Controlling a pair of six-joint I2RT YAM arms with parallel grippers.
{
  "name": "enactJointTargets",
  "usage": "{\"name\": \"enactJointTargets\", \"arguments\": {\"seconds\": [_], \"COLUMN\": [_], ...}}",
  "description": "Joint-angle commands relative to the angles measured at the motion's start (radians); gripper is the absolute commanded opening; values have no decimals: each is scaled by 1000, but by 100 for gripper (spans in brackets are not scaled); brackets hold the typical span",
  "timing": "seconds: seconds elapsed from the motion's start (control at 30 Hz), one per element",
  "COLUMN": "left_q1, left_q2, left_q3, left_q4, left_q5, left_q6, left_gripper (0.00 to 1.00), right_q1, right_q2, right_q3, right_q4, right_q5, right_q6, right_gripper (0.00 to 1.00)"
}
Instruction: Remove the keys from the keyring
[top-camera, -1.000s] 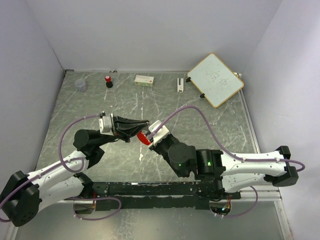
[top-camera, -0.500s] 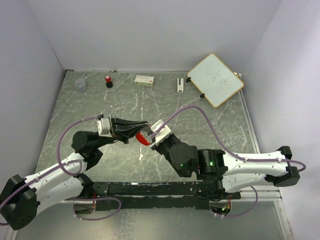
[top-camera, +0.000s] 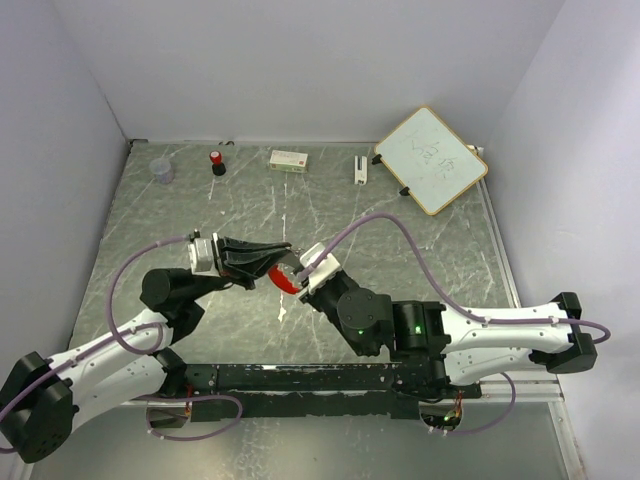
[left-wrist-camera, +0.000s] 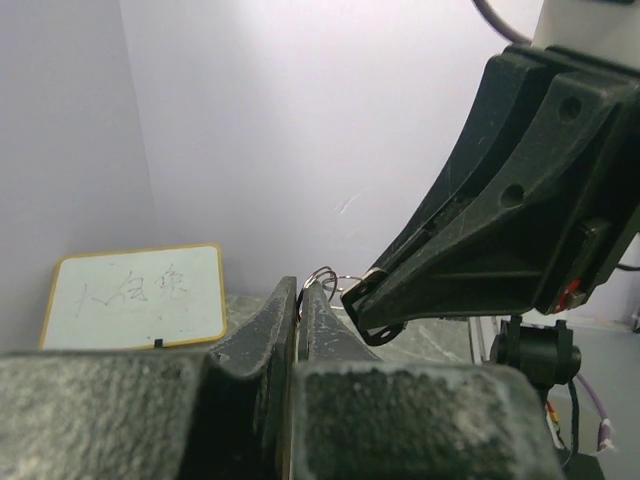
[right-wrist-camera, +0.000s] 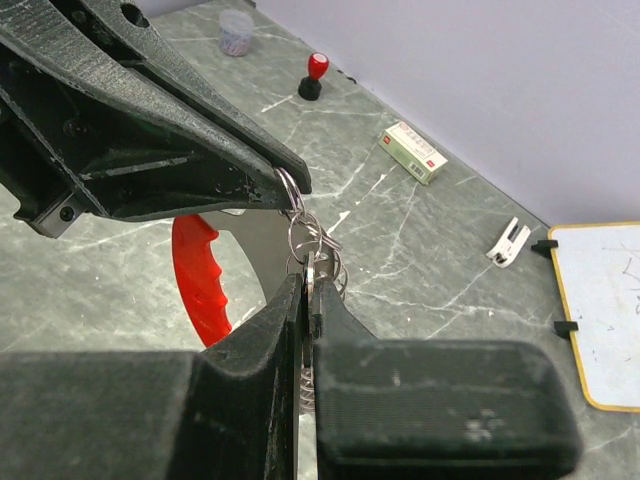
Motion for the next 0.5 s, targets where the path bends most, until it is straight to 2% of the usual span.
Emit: {"name": "enactJointTargets", "arguments": {"seconds": [0.0,0.17,0.47], "left_q1": [4,3,3], "left_q2": [-3,2,-48], "left_q3": [-2,-29,-18], "left_q4": [163,253,220], "left_q5": [-76,-75,-98], "left_q6": [-76,-139,-128], "left_gripper": [7,7,7], "right_q1": [7,-1,-31], "right_q2": [3,0,15], "right_q3": [-33,-85,-89], "right_q4": [25,114,94], "right_q5": [11,17,-11], "right_q6": [4,-44,-22], "right_gripper": [0,0,0]}}
